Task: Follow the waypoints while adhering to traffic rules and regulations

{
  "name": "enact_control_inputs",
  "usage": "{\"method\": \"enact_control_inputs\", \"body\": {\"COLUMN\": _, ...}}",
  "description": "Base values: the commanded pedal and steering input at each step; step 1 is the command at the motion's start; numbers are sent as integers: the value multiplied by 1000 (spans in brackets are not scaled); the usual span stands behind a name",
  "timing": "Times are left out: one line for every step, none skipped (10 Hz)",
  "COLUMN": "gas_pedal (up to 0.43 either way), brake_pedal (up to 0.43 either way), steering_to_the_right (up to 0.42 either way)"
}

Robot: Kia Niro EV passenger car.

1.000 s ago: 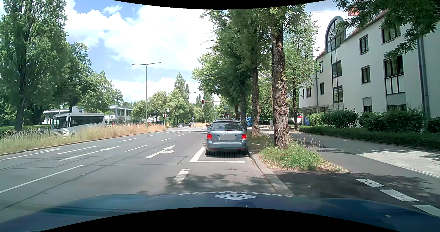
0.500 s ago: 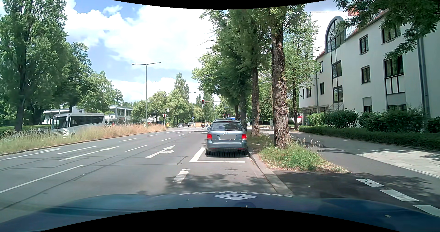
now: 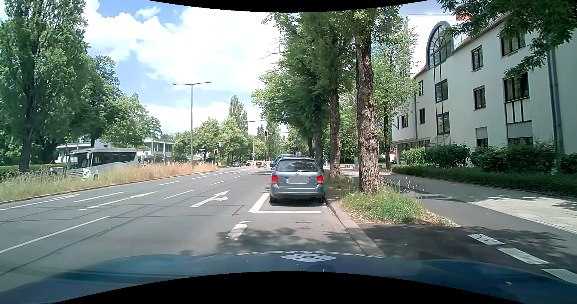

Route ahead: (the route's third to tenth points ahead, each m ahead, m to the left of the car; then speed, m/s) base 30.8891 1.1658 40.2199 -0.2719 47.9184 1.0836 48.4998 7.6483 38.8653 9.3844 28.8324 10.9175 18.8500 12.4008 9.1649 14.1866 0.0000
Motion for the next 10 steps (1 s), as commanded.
{"method": "enact_control_inputs", "body": {"gas_pedal": 0, "brake_pedal": 390, "steering_to_the_right": 0}}
{"method": "enact_control_inputs", "body": {"gas_pedal": 0, "brake_pedal": 390, "steering_to_the_right": 0}}
{"method": "enact_control_inputs", "body": {"gas_pedal": 0, "brake_pedal": 390, "steering_to_the_right": 0}}
{"method": "enact_control_inputs", "body": {"gas_pedal": 0, "brake_pedal": 390, "steering_to_the_right": 0}}
{"method": "enact_control_inputs", "body": {"gas_pedal": 0, "brake_pedal": 390, "steering_to_the_right": 0}}
{"method": "enact_control_inputs", "body": {"gas_pedal": 0, "brake_pedal": 390, "steering_to_the_right": 0}}
{"method": "enact_control_inputs", "body": {"gas_pedal": 0, "brake_pedal": 390, "steering_to_the_right": 0}}
{"method": "enact_control_inputs", "body": {"gas_pedal": 0, "brake_pedal": 390, "steering_to_the_right": 0}}
{"method": "enact_control_inputs", "body": {"gas_pedal": 0, "brake_pedal": 390, "steering_to_the_right": 0}}
{"method": "enact_control_inputs", "body": {"gas_pedal": 0, "brake_pedal": 390, "steering_to_the_right": 0}}
